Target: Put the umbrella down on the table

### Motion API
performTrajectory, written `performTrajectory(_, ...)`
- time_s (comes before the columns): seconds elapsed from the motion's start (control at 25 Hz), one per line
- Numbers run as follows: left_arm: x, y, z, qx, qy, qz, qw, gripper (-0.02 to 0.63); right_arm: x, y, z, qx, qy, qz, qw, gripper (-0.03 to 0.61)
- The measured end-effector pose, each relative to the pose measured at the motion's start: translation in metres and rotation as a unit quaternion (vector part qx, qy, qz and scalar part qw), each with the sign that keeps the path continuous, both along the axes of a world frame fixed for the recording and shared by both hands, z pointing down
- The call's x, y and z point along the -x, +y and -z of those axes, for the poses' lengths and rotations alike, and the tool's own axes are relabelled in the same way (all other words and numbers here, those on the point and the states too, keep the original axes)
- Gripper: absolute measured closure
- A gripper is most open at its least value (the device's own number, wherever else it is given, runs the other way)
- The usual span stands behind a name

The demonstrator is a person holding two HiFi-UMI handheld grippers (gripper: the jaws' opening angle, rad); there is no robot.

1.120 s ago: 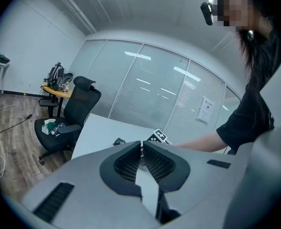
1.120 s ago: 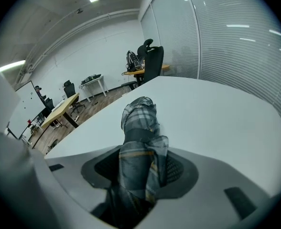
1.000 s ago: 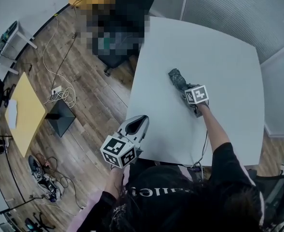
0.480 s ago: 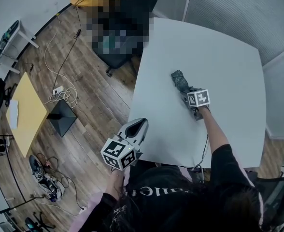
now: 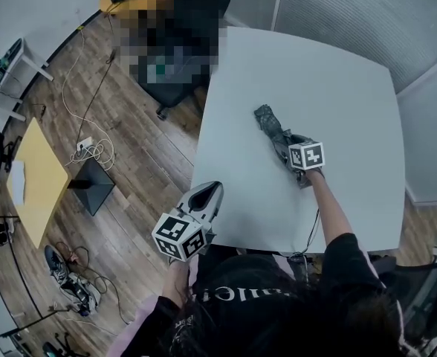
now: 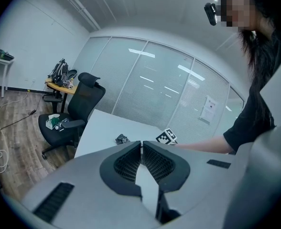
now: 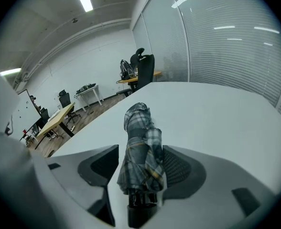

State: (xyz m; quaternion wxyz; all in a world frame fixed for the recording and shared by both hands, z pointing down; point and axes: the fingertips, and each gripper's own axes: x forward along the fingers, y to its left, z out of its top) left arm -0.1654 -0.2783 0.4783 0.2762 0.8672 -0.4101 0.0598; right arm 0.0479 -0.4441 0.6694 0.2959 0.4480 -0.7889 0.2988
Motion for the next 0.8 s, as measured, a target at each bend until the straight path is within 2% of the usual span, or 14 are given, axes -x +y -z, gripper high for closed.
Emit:
performTrajectory(0.32,-0.019,0.008,0.003,-0.003,0.002,-0.012,0.9999,0.588,-0.008,0.032,0.060,-0.077,-0.042,-0.003,0.996,0.311)
performTrajectory(0.48,-0.033,0.018,0.007,-0.006,0.002,-0.019,0.9998,0.588,-0.007,0.063,0.104,-0.115,-0.085,-0.004,0.990,0.331)
performTrajectory(0.8,-0.071,0.038,0.010,-0.013,0.002,-0.040,0.9991,0.588,-0.013,0.139,0.150,-0.149,-0.135,-0.008,0.980,0.354)
